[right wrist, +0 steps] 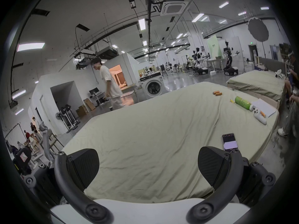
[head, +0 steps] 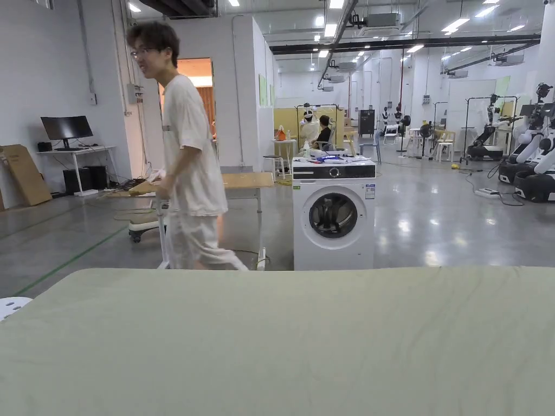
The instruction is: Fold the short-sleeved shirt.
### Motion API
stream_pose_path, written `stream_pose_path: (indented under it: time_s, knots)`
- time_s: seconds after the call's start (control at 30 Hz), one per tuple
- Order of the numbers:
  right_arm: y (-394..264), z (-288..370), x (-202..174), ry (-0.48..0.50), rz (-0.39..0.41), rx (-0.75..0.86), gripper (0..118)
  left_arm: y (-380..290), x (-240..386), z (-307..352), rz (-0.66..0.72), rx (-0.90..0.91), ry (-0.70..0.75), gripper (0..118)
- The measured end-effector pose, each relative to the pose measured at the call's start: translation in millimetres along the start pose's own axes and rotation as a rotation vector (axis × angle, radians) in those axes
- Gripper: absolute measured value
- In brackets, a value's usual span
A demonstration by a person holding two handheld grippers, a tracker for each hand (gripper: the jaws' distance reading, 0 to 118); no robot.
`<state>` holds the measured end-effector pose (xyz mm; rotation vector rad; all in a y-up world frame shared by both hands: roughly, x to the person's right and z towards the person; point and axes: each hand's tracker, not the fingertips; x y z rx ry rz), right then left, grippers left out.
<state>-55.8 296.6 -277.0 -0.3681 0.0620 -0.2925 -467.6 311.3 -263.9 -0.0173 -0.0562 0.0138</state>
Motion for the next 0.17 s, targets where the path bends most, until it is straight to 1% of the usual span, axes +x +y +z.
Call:
stream_pose_path:
  time_s: [0.1,0.17]
  knots:
    - [-0.1,0.6,0.1,-0.017,0.015,0.024,118,1.3,0.8,-0.8,0.011,-0.002,-0.001,116]
    - [1.0,1.2,0.9,-0.014,0.006,0.030,118,2.7,2.0,-1.7,0.012,-0.007,-0.002,116]
